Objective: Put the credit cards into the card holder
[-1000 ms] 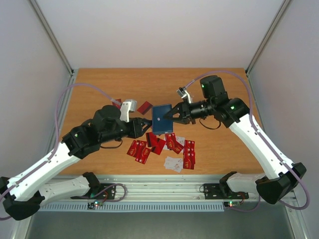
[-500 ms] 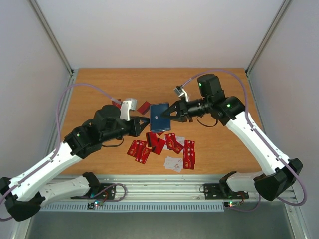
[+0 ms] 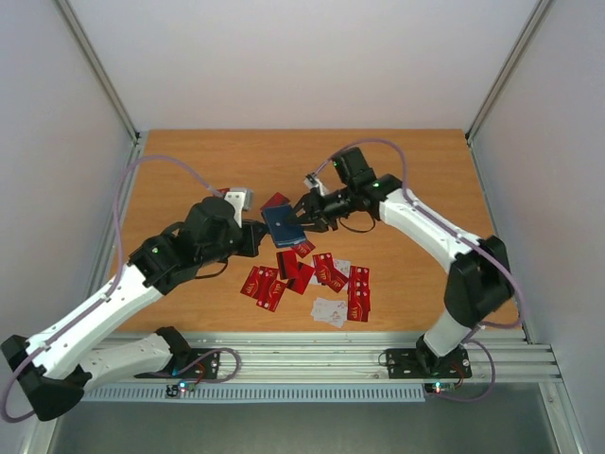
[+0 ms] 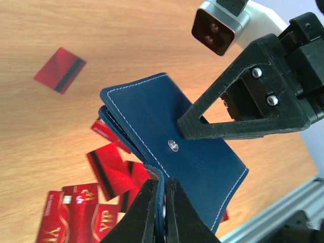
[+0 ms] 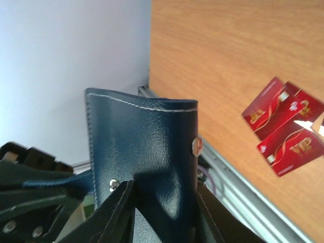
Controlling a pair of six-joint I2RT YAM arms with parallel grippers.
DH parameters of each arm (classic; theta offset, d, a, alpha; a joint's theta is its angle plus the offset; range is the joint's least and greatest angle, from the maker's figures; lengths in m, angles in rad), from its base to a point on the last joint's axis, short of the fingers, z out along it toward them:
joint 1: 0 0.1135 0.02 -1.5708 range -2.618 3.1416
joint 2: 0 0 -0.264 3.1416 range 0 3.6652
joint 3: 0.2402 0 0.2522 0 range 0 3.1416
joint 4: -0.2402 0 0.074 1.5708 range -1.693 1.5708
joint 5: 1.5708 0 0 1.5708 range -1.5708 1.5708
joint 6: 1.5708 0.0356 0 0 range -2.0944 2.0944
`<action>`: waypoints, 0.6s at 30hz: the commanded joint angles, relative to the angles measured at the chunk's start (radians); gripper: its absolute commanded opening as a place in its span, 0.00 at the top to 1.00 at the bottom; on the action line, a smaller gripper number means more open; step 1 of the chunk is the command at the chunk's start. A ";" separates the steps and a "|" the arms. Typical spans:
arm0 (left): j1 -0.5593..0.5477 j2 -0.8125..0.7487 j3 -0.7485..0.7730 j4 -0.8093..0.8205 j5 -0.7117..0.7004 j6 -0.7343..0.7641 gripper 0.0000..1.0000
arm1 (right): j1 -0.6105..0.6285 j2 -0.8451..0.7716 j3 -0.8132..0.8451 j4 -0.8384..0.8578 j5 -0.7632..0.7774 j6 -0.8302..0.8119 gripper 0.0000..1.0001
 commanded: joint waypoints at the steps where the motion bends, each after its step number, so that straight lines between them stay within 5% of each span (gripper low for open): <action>1: 0.051 0.046 -0.035 0.059 0.006 0.075 1.00 | 0.017 0.112 0.004 0.094 0.041 -0.018 0.68; 6: 0.138 0.116 -0.089 0.125 0.067 0.133 1.00 | 0.022 0.249 0.031 0.151 0.045 -0.013 0.57; 18: 0.346 0.345 -0.183 0.348 0.302 0.286 1.00 | 0.032 0.518 0.159 0.236 0.015 -0.001 0.54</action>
